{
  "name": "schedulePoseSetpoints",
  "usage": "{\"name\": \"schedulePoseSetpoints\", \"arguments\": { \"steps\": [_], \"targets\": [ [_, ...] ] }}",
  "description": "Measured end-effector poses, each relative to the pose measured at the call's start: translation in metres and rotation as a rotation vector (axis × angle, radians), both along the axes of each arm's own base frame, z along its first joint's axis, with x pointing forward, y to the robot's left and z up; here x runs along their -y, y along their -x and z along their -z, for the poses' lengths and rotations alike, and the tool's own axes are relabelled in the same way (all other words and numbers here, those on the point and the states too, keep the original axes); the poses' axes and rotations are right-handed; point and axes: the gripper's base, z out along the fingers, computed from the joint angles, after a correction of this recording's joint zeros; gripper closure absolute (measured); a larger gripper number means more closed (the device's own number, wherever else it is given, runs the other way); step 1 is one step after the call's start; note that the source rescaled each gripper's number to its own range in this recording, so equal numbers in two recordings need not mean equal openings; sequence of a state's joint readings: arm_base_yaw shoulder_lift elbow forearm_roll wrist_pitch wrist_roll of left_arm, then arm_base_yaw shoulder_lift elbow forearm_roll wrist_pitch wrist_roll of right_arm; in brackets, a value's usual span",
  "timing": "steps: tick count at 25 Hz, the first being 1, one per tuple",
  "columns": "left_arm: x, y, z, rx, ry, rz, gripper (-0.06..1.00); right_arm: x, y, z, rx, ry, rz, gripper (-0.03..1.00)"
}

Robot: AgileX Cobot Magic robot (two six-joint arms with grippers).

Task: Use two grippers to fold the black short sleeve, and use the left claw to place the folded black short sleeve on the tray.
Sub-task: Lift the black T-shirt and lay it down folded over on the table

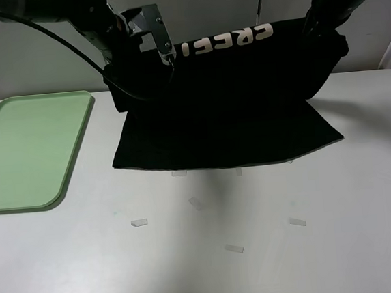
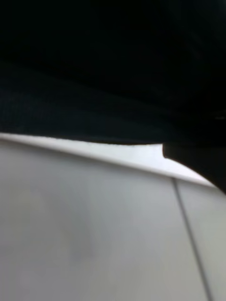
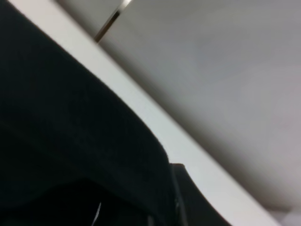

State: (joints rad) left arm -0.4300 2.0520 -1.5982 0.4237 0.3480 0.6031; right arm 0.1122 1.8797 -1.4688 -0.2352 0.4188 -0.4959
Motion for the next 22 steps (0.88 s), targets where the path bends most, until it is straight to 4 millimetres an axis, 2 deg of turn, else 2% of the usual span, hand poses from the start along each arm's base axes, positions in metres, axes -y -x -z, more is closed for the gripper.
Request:
{"name": "schedulePoseSetpoints", "arguments": {
  "steps": [10, 13, 18, 20, 22],
  "targets": [
    [0.008, 0.003, -0.001, 0.006, 0.032, -0.001, 0.94, 0.004, 0.003, 0.004, -0.053, -0.036, 0.065, 0.97],
    [0.004, -0.004, -0.006, 0.064, 0.026, 0.017, 0.94, 0.003, -0.001, -0.001, 0.009, -0.042, 0.047, 0.97],
    [-0.005, -0.021, -0.029, 0.200, 0.084, 0.019, 0.94, -0.001, -0.009, -0.012, 0.161, -0.074, 0.008, 0.97],
    [-0.006, -0.021, -0.028, 0.174, 0.125, -0.022, 0.94, -0.001, -0.009, -0.011, 0.152, -0.086, 0.019, 0.97],
    [-0.005, -0.014, -0.022, 0.071, 0.175, -0.102, 0.94, 0.000, -0.005, -0.006, 0.083, -0.100, 0.051, 0.97]
  ]
}}
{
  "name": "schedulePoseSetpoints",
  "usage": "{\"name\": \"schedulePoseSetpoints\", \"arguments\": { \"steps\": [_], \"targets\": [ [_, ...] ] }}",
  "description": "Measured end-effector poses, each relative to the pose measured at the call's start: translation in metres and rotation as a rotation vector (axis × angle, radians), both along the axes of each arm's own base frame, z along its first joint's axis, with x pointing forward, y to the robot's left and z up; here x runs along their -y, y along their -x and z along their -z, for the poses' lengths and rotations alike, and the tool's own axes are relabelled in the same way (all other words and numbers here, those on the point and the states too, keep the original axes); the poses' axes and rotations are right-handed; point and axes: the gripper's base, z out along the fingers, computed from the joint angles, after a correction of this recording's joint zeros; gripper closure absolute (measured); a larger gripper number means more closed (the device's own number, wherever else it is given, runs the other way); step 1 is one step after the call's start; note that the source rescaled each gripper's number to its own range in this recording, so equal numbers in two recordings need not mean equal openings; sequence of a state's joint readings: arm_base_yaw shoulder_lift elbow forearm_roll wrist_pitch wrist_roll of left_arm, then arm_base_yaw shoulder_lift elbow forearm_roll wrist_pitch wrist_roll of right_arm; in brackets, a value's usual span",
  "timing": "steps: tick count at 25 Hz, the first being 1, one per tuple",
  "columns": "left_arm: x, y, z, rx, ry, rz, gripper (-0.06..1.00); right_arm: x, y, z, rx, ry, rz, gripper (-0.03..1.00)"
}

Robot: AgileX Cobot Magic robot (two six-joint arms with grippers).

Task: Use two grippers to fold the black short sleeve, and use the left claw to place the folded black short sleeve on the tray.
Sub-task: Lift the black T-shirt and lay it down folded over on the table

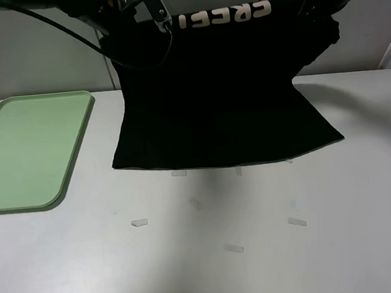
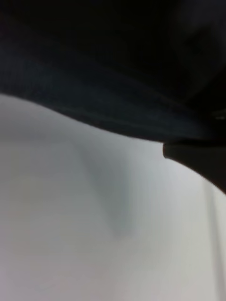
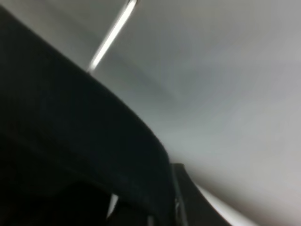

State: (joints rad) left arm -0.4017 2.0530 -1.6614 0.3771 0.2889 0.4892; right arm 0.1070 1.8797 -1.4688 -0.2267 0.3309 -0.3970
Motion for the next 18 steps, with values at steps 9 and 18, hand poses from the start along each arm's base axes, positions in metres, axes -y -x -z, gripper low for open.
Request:
{"name": "schedulePoseSetpoints", "arguments": {
  "steps": [9, 18],
  "targets": [
    [0.012, 0.045, 0.038, -0.635, 0.121, -0.200, 0.94, 0.001, 0.041, 0.030, -0.567, -0.084, 0.134, 0.97],
    [0.008, 0.055, 0.055, -0.789, 0.051, -0.244, 0.25, 0.005, 0.055, 0.034, -0.721, -0.076, 0.201, 0.09]
  ]
}}
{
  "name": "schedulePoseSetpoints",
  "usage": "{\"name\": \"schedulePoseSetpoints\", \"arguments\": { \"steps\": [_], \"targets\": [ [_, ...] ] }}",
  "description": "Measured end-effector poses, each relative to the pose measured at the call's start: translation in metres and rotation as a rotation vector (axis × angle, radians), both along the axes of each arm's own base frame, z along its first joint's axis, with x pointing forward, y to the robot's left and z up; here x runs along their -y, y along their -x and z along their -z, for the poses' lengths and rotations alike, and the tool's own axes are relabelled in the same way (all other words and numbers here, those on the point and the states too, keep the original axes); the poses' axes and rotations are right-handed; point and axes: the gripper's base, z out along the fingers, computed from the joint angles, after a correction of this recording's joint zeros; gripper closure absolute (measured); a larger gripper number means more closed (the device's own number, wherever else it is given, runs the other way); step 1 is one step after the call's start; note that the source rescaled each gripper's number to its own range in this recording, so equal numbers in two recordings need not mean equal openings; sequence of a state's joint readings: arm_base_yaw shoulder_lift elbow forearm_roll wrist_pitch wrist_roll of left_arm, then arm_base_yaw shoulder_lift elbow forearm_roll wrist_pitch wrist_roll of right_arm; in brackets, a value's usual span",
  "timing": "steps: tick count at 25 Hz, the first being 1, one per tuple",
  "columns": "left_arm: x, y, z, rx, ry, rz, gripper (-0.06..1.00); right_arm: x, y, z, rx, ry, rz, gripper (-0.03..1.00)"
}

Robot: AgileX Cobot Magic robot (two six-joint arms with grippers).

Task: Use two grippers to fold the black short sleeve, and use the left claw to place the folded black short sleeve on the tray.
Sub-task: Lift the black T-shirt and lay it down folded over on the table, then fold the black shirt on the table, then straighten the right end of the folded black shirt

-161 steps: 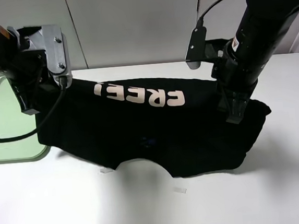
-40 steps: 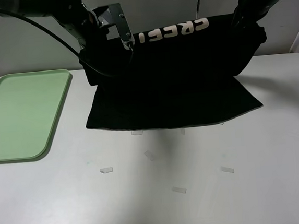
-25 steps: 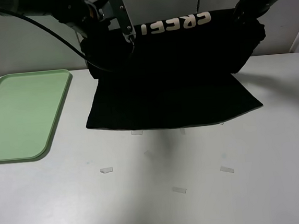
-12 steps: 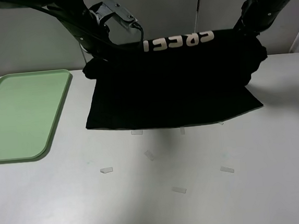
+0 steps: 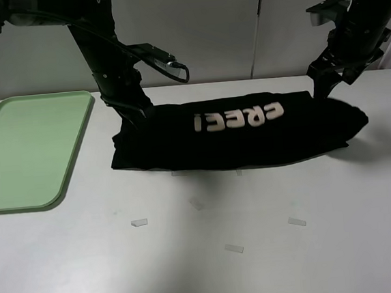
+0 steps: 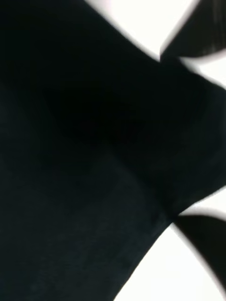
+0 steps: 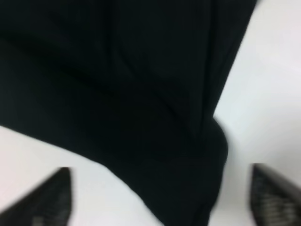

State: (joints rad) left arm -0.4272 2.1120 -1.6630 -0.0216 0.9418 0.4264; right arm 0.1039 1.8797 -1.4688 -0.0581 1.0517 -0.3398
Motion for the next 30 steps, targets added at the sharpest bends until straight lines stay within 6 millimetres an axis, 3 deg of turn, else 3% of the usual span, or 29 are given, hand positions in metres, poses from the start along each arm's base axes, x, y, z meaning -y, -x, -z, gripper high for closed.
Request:
{"name": "schedulePoseSetpoints", "arguments": {
  "steps": [2, 4, 11, 20, 30],
  "targets": [
    [0.000, 0.000, 0.000, -0.001, -0.003, -0.001, 0.07, 0.001, 0.000, 0.000, -0.002, 0.010, 0.007, 0.01],
    [-0.002, -0.001, 0.000, 0.006, -0.019, 0.006, -0.01, 0.002, 0.000, 0.000, 0.000, 0.026, 0.007, -0.02],
    [-0.005, 0.000, -0.010, 0.041, -0.042, 0.017, -0.05, 0.006, 0.002, -0.006, 0.012, 0.070, -0.003, -0.03],
    [-0.014, 0.020, -0.072, 0.102, 0.005, -0.092, -0.05, 0.003, 0.020, -0.053, 0.099, -0.006, 0.043, -0.03],
    [-0.038, 0.072, -0.164, 0.195, 0.075, -0.178, -0.05, -0.003, 0.045, -0.079, 0.057, -0.116, 0.110, -0.03]
  ]
}}
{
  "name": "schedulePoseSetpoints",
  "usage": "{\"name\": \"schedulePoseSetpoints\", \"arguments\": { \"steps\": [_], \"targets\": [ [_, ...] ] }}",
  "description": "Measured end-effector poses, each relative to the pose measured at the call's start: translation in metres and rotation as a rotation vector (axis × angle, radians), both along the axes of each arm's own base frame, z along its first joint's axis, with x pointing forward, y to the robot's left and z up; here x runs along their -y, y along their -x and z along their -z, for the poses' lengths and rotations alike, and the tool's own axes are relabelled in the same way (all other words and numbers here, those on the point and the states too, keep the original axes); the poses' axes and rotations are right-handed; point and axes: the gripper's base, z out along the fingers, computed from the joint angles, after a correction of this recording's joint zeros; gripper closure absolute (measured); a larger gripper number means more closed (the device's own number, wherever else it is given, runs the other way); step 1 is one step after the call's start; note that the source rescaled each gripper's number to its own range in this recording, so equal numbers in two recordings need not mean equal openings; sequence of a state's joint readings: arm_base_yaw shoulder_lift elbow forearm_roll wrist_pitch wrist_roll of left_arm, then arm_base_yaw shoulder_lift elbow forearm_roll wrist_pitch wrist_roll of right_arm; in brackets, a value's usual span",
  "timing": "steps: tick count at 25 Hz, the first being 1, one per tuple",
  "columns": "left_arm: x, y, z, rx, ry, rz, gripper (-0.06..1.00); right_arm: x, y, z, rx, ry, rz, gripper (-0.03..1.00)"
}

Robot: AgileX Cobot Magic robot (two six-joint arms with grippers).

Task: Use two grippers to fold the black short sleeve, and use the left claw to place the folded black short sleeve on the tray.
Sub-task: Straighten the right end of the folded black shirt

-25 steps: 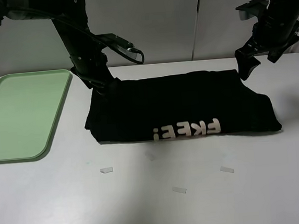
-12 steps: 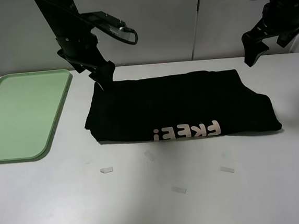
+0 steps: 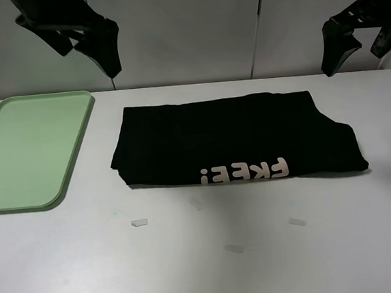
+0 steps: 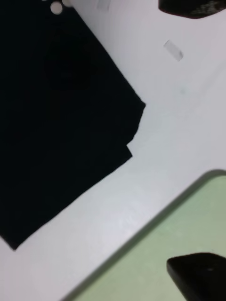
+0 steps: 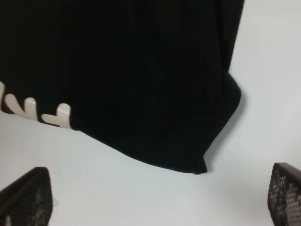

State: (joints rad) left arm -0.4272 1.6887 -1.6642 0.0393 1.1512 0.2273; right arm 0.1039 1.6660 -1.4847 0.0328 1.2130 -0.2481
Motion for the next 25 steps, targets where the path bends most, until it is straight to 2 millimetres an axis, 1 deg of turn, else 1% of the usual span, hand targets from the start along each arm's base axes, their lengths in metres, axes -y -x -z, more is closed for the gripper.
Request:
{"name": "schedulePoseSetpoints", "arguments": {
  "steps": [6, 10, 12, 14, 16, 17, 19, 20, 21, 23, 25],
  "targets": [
    [-0.020, 0.044, -0.059, 0.148, 0.084, -0.041, -0.05, -0.004, 0.013, -0.018, 0.037, -0.083, 0.047, -0.03],
    [-0.036, 0.075, -0.092, 0.257, 0.125, -0.060, -0.05, -0.006, 0.029, -0.022, 0.037, -0.119, 0.054, -0.03],
    [-0.044, 0.092, -0.103, 0.295, 0.146, -0.065, -0.05, -0.005, 0.040, -0.021, 0.029, -0.128, 0.055, -0.03],
    [-0.053, 0.112, -0.109, 0.322, 0.162, -0.069, -0.05, -0.004, 0.050, -0.021, 0.027, -0.130, 0.055, -0.03],
    [-0.062, 0.131, -0.103, 0.316, 0.161, -0.074, -0.06, -0.004, 0.058, -0.021, 0.022, -0.131, 0.055, -0.03],
    [-0.062, 0.131, -0.103, 0.316, 0.161, -0.074, -0.06, -0.003, 0.062, -0.020, 0.021, -0.130, 0.056, -0.03],
    [-0.071, 0.150, -0.092, 0.302, 0.153, -0.074, -0.06, -0.003, 0.068, -0.018, 0.014, -0.130, 0.056, -0.03],
    [-0.081, 0.173, -0.075, 0.283, 0.144, -0.076, -0.06, -0.002, 0.071, -0.018, 0.013, -0.129, 0.056, -0.03],
    [-0.087, 0.186, -0.068, 0.284, 0.146, -0.078, -0.06, -0.002, 0.074, -0.017, 0.009, -0.129, 0.057, -0.03],
    [-0.096, 0.207, -0.046, 0.279, 0.150, -0.089, -0.06, -0.002, 0.078, -0.013, -0.003, -0.130, 0.058, -0.03],
    [-0.106, 0.228, -0.029, 0.315, 0.178, -0.103, -0.06, -0.002, 0.080, -0.009, -0.019, -0.133, 0.060, -0.03]
  ]
}}
